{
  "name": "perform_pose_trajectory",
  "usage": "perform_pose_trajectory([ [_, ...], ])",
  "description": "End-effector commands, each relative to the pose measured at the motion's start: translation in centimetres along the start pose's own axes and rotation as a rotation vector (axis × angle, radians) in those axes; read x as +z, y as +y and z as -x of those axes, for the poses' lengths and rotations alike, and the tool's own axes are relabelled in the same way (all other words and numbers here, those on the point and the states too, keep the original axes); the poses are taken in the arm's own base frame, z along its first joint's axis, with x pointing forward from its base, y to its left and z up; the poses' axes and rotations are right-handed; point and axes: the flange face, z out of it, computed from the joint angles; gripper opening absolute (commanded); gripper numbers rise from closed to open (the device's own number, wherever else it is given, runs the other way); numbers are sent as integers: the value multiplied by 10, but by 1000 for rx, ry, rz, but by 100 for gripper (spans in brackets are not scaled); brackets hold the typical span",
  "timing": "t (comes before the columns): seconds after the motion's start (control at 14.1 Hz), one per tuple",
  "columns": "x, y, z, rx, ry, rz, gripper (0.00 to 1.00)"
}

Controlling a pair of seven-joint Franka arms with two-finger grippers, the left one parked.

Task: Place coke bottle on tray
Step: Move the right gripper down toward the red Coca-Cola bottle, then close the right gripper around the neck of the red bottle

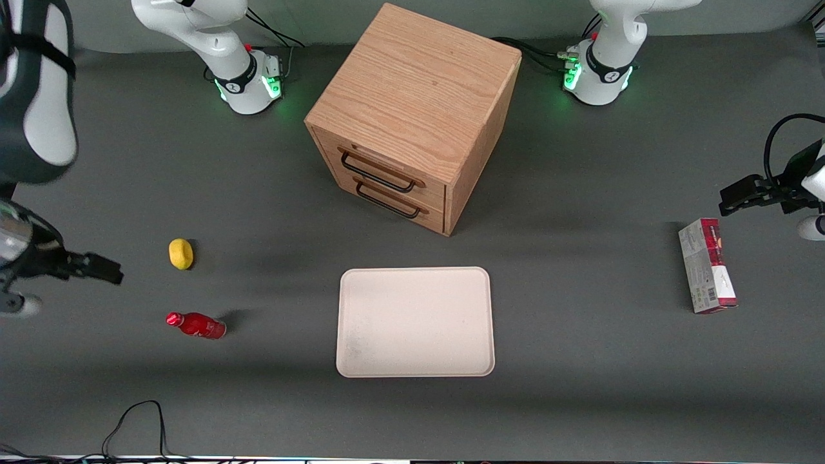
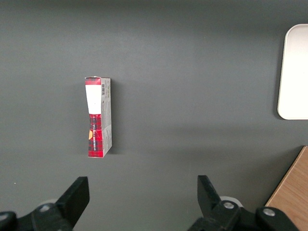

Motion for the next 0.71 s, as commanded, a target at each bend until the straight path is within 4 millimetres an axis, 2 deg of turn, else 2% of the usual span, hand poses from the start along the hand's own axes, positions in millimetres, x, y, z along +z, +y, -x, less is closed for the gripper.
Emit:
perform_pose_trajectory([
  [0.0, 36, -11, -32, -6, 51, -57, 99],
  [0.21, 96, -20, -40, -6, 19, -89, 98],
  [0.28, 107, -25, -38, -7, 22, -103, 98],
  [0.42, 137, -19, -27, -11, 2, -103, 96],
  [0.64, 164, -17, -15, -10, 19, -101, 97],
])
